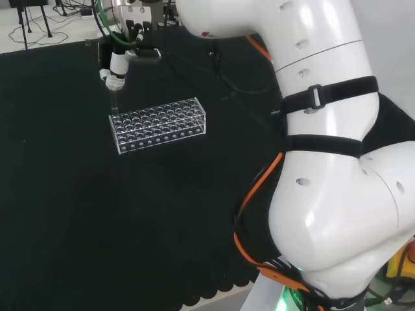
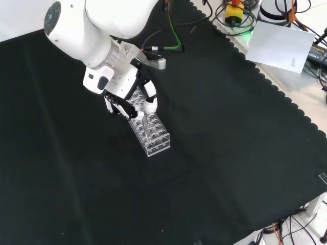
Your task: Put the test tube back in the rack.
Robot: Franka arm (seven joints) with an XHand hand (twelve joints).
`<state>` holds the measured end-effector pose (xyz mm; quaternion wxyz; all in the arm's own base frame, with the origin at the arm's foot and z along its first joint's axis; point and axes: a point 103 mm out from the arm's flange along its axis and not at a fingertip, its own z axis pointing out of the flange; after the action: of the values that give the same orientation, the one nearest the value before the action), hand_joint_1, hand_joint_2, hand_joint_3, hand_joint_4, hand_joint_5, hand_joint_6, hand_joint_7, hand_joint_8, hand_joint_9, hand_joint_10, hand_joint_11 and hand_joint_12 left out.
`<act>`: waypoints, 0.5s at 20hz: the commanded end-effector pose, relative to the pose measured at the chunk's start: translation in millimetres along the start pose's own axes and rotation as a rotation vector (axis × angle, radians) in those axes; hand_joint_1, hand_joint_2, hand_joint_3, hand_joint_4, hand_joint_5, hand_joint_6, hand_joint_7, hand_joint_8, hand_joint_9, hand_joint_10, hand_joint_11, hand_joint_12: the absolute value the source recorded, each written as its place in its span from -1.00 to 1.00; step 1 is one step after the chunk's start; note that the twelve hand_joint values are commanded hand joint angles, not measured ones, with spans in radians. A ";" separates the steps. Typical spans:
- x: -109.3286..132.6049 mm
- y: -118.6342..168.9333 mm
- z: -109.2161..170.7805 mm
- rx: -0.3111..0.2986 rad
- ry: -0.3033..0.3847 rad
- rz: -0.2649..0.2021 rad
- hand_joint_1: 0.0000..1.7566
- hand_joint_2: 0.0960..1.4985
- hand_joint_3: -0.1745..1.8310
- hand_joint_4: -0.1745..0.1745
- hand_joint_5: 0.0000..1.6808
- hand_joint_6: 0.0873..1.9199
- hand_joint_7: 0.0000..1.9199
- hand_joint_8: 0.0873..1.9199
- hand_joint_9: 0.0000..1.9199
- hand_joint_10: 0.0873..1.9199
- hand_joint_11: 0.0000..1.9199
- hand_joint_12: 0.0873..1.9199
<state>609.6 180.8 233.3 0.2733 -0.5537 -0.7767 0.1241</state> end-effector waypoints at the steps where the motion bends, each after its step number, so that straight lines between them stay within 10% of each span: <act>1: 1.7 2.5 2.3 0.008 -0.004 -0.003 0.64 -0.41 -0.03 -1.00 0.64 -0.57 0.52 -0.39 0.57 -0.99 -0.09 0.20; 10: 3.3 8.3 6.2 0.025 -0.006 0.004 0.64 -0.41 -0.03 -1.00 0.64 -0.57 0.52 -0.39 0.57 -0.99 -0.09 0.20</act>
<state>612.3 185.5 227.9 0.2758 -0.5511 -0.7767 0.1304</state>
